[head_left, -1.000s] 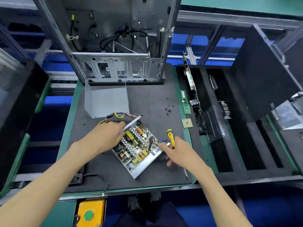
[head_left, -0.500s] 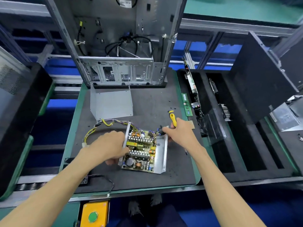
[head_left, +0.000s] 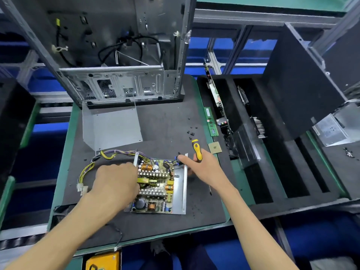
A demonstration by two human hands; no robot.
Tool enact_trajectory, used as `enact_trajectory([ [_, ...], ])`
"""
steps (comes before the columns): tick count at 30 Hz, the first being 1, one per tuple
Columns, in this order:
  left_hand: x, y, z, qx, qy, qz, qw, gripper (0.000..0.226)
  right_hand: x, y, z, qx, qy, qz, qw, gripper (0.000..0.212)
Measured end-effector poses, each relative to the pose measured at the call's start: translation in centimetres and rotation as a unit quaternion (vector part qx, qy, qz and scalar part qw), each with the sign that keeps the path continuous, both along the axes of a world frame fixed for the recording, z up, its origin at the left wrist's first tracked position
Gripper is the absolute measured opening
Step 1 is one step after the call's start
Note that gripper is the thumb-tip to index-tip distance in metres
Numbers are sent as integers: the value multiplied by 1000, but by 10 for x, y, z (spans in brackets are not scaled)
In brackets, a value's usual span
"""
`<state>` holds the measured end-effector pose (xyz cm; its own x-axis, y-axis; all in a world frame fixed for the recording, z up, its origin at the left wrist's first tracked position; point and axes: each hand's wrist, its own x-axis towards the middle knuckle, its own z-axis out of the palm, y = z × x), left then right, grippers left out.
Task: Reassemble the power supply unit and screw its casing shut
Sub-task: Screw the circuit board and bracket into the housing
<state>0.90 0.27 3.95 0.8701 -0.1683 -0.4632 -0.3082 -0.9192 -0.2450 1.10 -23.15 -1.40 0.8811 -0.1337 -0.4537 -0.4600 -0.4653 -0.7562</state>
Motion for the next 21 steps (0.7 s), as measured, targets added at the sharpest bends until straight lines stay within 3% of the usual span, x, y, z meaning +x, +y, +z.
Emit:
enact_trajectory([
  [3,4,1,9,-56,-128,-23,990,38,1,-2,-5,2,1,7,1000,54],
  [5,17,-9,11,-204,-159,-34,965,41,1,-1,-8,11,0,-2,1000,54],
  [7,34,-30,4,-334,-90,-55,937,35,0,-1,-12,13,1,-11,1000,52],
  [8,44,-42,-3,-353,-42,-75,932,33,0,0,-13,19,-1,-19,1000,51],
  [12,74,-77,-38,-326,131,-79,933,46,0,-3,-15,89,3,-108,990,48],
  [16,90,-70,-49,-399,160,-32,902,26,-1,-12,-12,122,-7,-136,983,34],
  [21,93,-52,-42,-453,162,18,876,15,1,-16,-10,90,-14,-138,986,25],
])
